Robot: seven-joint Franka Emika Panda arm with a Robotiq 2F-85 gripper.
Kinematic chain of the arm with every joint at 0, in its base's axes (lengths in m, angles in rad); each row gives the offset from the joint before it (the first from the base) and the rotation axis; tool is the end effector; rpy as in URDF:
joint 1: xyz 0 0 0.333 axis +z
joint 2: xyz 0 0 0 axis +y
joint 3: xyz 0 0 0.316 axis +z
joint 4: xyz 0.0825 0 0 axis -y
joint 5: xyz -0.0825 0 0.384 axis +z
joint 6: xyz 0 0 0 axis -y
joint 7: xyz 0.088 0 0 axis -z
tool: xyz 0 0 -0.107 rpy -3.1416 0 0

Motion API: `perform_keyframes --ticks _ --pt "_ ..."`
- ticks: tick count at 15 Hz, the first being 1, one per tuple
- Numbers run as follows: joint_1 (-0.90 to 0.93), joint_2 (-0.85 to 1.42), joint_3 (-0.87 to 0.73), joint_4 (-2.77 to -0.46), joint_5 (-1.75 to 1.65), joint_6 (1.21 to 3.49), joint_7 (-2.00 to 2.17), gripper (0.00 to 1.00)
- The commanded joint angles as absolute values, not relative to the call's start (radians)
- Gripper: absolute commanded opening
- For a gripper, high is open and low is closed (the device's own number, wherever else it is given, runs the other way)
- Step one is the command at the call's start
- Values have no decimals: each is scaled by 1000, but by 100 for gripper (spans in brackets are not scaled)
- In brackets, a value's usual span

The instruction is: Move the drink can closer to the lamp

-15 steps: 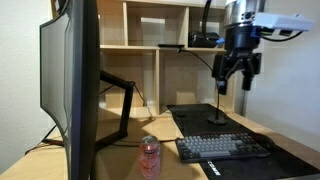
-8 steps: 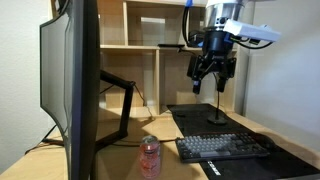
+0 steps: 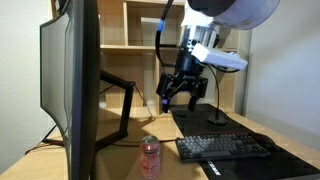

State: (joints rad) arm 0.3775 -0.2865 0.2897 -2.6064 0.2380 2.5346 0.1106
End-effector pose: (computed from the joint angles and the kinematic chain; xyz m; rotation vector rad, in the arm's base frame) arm 0.3456 0.2662 0.3675 -2.9324 -0.5520 -0.2487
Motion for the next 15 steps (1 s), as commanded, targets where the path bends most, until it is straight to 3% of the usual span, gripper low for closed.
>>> perform_keyframes --ticks 1,15 --pt "379 -254 298 -2593 247 2542 109 100" --pt "373 -179 301 -2530 444 2552 281 100"
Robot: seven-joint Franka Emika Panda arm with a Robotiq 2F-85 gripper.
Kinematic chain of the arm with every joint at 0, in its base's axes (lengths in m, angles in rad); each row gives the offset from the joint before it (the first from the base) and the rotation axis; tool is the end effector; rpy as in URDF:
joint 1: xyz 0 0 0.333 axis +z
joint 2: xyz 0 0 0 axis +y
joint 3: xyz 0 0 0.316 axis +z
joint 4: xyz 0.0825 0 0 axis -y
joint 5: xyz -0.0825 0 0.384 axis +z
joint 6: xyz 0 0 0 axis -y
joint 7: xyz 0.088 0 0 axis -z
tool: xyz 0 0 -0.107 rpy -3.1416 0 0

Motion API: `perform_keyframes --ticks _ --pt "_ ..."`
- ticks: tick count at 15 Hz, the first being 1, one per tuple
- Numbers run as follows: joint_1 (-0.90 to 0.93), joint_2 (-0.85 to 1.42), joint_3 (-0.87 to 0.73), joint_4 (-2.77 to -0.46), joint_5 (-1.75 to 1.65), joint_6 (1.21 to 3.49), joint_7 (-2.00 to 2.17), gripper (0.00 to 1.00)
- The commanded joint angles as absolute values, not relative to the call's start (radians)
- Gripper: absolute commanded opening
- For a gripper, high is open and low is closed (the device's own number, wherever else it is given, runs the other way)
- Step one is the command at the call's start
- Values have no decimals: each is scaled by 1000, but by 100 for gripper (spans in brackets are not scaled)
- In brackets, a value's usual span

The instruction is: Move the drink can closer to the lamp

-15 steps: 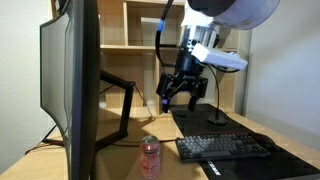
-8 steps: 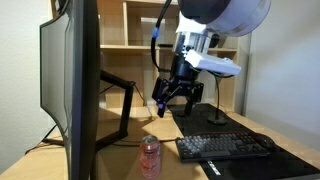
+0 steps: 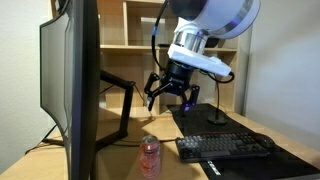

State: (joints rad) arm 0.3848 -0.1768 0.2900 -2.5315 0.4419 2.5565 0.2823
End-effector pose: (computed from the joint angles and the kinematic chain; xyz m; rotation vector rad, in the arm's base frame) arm 0.3656 0.2836 0.3547 -2.8449 -0.0674 -0.1031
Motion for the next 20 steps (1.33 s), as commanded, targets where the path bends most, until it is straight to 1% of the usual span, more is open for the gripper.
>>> perform_keyframes --ticks 1,2,3,4,7,10,11,13,14,17,20 --pt "373 -178 302 -2527 445 2550 288 100" --pt "373 -178 302 -2527 445 2549 291 100" --pt "359 -187 306 -2523 409 2482 351 100" --pt "382 -180 296 -2515 492 2486 320 100" --pt "384 -175 306 -2512 582 2518 400 100" --pt "375 -176 322 -2508 615 2517 540 100" --pt "371 -181 320 -2517 575 2516 493 100" --pt "370 -181 325 -2514 590 2516 529 100" --pt "337 -158 325 -2491 488 2404 615 100" --pt "337 -290 289 -2524 562 2392 628 100" --pt "325 -395 265 -2533 600 2331 642 100"
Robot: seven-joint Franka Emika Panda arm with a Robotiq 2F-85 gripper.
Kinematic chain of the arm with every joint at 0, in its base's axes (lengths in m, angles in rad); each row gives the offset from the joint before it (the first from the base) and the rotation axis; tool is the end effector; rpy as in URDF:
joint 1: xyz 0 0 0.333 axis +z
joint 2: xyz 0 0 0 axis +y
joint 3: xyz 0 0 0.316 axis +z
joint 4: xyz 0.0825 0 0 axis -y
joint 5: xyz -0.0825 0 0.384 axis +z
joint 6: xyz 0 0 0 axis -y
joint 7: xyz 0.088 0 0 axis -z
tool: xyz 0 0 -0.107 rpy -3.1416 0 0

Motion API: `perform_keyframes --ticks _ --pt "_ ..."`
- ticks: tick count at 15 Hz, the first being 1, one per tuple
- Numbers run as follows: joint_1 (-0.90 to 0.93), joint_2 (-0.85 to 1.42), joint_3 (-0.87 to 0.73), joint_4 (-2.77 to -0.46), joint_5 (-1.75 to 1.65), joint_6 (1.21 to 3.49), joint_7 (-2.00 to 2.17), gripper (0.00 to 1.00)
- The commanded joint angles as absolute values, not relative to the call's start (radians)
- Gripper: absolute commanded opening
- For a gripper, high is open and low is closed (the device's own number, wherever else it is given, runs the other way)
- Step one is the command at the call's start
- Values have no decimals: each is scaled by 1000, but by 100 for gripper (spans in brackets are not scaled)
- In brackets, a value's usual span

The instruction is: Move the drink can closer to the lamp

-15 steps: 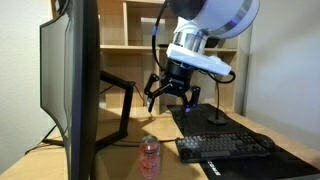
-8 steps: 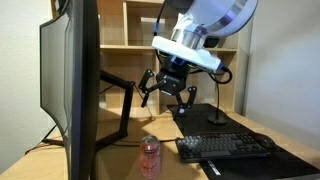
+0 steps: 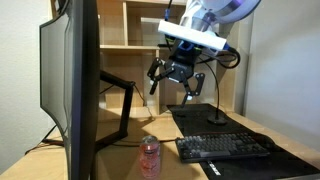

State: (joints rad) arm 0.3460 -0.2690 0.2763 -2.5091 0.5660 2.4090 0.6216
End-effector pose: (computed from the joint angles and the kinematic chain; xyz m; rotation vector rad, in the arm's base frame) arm 0.3669 0.2672 0.3913 -2.7140 0.5451 0.0824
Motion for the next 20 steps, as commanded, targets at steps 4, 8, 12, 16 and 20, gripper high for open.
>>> perform_keyframes --ticks 4,8,12,16,20 --pt "313 -414 273 -2515 595 2309 636 100" --pt "307 -164 313 -2468 614 2421 664 100" --pt "314 82 322 -2382 568 2572 739 100" --pt "333 237 307 -2281 566 2634 765 100" --pt "341 322 298 -2215 561 2609 794 100"
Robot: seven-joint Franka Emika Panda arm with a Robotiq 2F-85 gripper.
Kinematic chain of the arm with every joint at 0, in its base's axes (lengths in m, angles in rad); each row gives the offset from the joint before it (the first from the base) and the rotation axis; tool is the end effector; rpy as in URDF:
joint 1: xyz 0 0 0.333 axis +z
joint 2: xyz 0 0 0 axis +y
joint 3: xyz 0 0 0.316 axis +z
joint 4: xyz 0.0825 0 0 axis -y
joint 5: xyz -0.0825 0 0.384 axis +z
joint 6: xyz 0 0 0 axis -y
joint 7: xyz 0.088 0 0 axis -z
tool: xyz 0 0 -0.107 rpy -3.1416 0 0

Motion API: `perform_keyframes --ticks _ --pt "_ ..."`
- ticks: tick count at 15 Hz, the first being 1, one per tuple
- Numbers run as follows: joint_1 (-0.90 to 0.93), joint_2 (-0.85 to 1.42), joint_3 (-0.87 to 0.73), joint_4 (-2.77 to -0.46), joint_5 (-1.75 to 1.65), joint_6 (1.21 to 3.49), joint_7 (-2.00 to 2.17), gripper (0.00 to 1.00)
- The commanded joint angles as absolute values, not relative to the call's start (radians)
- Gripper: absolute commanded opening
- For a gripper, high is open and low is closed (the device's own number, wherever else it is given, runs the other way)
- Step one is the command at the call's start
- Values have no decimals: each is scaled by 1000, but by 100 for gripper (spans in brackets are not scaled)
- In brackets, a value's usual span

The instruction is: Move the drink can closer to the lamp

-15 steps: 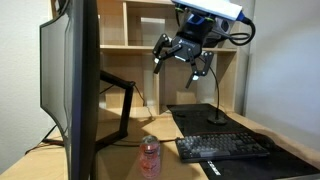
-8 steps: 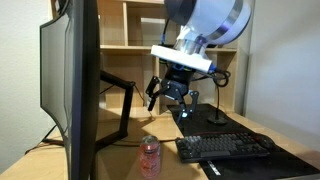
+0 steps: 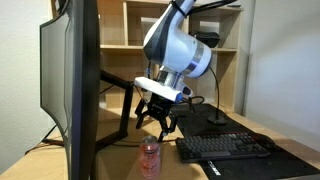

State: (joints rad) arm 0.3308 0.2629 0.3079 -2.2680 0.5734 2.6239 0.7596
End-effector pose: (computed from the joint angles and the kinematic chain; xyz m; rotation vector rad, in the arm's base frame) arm 0.4447 0.3152 0.2546 -2.6486 0.8556 0.2563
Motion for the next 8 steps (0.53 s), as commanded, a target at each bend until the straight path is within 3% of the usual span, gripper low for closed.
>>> perform_keyframes --ticks 1,7,8 --pt "342 334 296 -2206 562 2603 803 100" --pt "346 363 282 -2190 532 2536 870 100" --pt "346 366 281 -2191 519 2526 879 76"
